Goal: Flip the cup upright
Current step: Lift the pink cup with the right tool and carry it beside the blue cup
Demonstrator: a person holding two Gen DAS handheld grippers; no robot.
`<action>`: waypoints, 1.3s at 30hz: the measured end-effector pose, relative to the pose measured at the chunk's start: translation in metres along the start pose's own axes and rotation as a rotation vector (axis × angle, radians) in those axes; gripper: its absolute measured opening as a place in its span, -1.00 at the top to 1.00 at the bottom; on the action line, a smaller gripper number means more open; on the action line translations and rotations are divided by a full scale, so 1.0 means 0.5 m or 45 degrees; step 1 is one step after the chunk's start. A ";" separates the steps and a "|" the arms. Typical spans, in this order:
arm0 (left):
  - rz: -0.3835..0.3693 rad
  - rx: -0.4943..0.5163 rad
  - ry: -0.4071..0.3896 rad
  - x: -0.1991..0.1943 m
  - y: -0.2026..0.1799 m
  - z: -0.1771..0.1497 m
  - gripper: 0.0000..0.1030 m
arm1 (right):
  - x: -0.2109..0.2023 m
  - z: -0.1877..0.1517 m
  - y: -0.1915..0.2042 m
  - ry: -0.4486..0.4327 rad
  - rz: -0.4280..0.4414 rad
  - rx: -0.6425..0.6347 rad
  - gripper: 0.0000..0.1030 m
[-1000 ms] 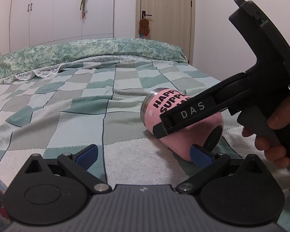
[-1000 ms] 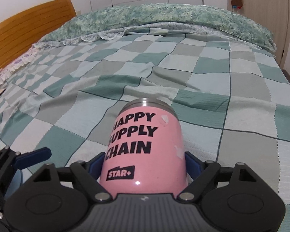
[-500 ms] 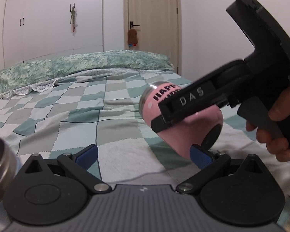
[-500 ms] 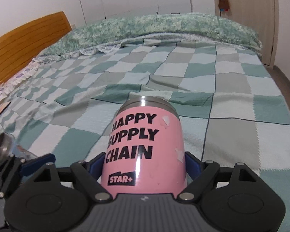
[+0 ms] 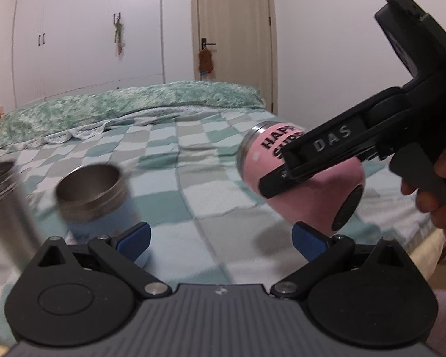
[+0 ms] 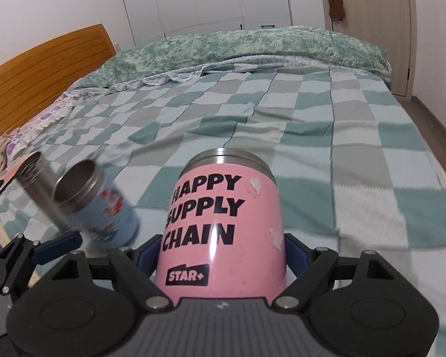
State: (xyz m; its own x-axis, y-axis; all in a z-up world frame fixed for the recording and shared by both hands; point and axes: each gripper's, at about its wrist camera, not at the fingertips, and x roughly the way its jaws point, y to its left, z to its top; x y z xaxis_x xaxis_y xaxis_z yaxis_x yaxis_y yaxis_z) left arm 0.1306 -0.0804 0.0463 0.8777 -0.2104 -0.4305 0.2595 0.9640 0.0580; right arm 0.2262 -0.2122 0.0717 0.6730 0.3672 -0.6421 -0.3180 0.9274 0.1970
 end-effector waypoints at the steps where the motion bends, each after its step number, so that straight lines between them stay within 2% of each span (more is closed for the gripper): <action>1: 0.009 -0.005 0.009 -0.011 0.006 -0.009 -1.00 | -0.002 -0.010 0.009 0.005 0.001 0.009 -0.62; 8: 0.064 -0.034 0.043 -0.067 0.054 -0.058 -1.00 | 0.009 -0.080 0.067 0.062 0.008 0.062 -0.62; 15: 0.106 -0.052 0.064 -0.099 0.081 -0.091 -1.00 | 0.039 -0.120 0.103 0.109 -0.029 0.088 -0.62; 26: 0.128 -0.062 0.068 -0.118 0.089 -0.101 -1.00 | 0.045 -0.117 0.111 0.106 -0.061 0.065 -0.65; 29: 0.131 -0.062 0.070 -0.124 0.090 -0.099 -1.00 | 0.019 -0.116 0.104 0.051 -0.050 0.062 -0.91; 33: 0.133 -0.067 0.072 -0.127 0.085 -0.090 -1.00 | -0.043 -0.110 0.079 -0.045 -0.003 0.051 -0.99; 39: 0.117 -0.082 0.087 -0.131 0.067 -0.054 -1.00 | -0.125 -0.110 0.010 -0.159 -0.038 0.002 -1.00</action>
State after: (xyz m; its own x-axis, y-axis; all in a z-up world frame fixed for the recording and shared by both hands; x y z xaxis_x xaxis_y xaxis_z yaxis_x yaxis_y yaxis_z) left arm 0.0708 -0.0302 0.0524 0.8664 -0.1116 -0.4868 0.1512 0.9876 0.0428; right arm 0.1456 -0.2344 0.0720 0.7603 0.3453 -0.5502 -0.2957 0.9381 0.1801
